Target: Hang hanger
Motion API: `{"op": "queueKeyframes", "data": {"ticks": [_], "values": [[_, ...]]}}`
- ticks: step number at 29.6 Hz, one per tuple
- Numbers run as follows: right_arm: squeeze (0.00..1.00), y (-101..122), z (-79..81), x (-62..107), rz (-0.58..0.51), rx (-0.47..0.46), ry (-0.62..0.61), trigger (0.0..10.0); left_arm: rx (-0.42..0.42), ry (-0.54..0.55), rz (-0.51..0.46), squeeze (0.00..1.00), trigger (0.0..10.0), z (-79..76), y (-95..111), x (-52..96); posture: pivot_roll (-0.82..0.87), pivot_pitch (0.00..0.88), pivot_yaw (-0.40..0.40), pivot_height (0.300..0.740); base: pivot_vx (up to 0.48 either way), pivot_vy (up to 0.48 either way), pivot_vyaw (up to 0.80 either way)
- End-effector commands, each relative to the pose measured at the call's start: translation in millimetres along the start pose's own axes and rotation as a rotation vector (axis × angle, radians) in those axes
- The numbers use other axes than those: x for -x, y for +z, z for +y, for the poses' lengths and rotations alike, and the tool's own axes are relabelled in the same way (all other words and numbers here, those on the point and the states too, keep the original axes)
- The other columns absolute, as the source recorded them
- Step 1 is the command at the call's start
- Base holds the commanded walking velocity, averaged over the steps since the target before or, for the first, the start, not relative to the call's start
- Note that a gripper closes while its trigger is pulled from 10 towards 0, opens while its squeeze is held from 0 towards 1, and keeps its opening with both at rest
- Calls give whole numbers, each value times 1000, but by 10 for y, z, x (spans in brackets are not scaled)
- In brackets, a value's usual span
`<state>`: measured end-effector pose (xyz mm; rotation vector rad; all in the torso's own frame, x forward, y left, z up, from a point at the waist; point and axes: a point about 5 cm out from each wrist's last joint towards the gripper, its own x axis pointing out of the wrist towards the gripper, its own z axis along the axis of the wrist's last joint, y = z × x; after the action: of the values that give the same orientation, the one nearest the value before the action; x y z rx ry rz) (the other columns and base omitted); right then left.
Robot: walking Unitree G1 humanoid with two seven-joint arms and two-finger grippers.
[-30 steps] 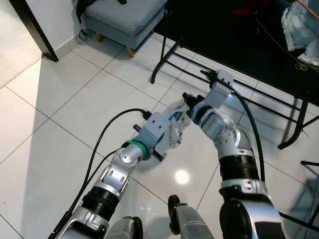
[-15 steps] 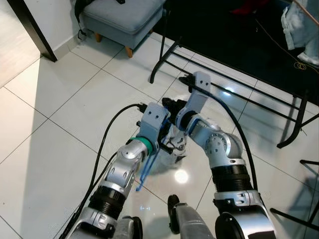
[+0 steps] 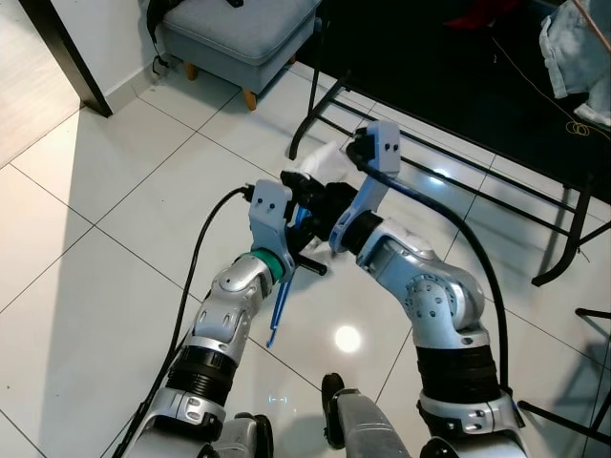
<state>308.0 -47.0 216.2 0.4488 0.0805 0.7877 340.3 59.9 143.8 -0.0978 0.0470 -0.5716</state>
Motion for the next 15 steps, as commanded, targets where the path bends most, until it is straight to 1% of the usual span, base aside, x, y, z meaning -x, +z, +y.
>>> {"op": "queueKeyframes", "data": {"ticks": [1, 2, 3, 5, 6, 8, 9, 10, 11, 12, 13, 14, 15], "values": [[0, -462, 421, -76, 229, -68, 268, 10000, -58, -34, -123, 0, 10000, -65, 379, -124, -126, 173, 26, 737, 0, 0, 0], [0, -462, 421, -76, 229, -68, 268, 10000, -58, -34, -123, 0, 10000, -65, 379, -124, -126, 173, 26, 737, 0, 0, 0], [0, -521, 418, -50, 255, -35, 277, 10000, -106, -54, -167, 0, 10000, -61, 499, -127, -125, 169, 28, 737, 0, 0, 0], [0, -521, 418, -50, 255, -35, 277, 10000, -106, -54, -167, 0, 10000, -61, 499, -127, -125, 169, 28, 737, 0, 0, 0], [0, -672, 261, -30, 306, 76, 188, 10000, -156, -99, -232, 0, 10000, -71, 703, -109, -120, 152, 43, 737, 0, 0, 0], [0, -672, 261, -30, 306, 76, 188, 10000, -156, -99, -232, 0, 10000, -71, 703, -109, -120, 152, 43, 737, 0, 0, 0], [0, -732, 15, 1, 310, 239, 43, 10000, -192, -163, -280, 0, 10000, -103, 862, -49, -118, 140, 56, 737, 0, 0, 0], [0, -663, -190, 49, 274, 384, -84, 10000, -202, -233, -299, 0, 10000, -153, 937, 28, -120, 135, 63, 737, 0, 0, 0], [0, -504, -338, 92, 202, 512, -187, 10000, -204, -303, -301, 0, 10000, -213, 951, 114, -122, 133, 70, 737, 0, 0, 0], [0, -377, -399, 117, 146, 575, -241, 10000, -200, -343, -295, 0, 10000, -250, 936, 167, -123, 133, 73, 737, 0, 0, 0], [0, -266, -425, 144, 103, 611, -272, 10000, -195, -373, -286, 0, 10000, -275, 912, 207, -125, 132, 79, 737, 0, 0, 0], [0, -266, -425, 144, 103, 611, -272, 10000, -195, -373, -286, 0, 10000, -275, 912, 207, -125, 132, 79, 737, 0, 0, 0], [0, 6, -486, 217, 11, 703, -336, 10000, -175, -432, -266, 0, 10000, -339, 860, 301, -126, 129, 90, 737, 0, 0, 0]]}}
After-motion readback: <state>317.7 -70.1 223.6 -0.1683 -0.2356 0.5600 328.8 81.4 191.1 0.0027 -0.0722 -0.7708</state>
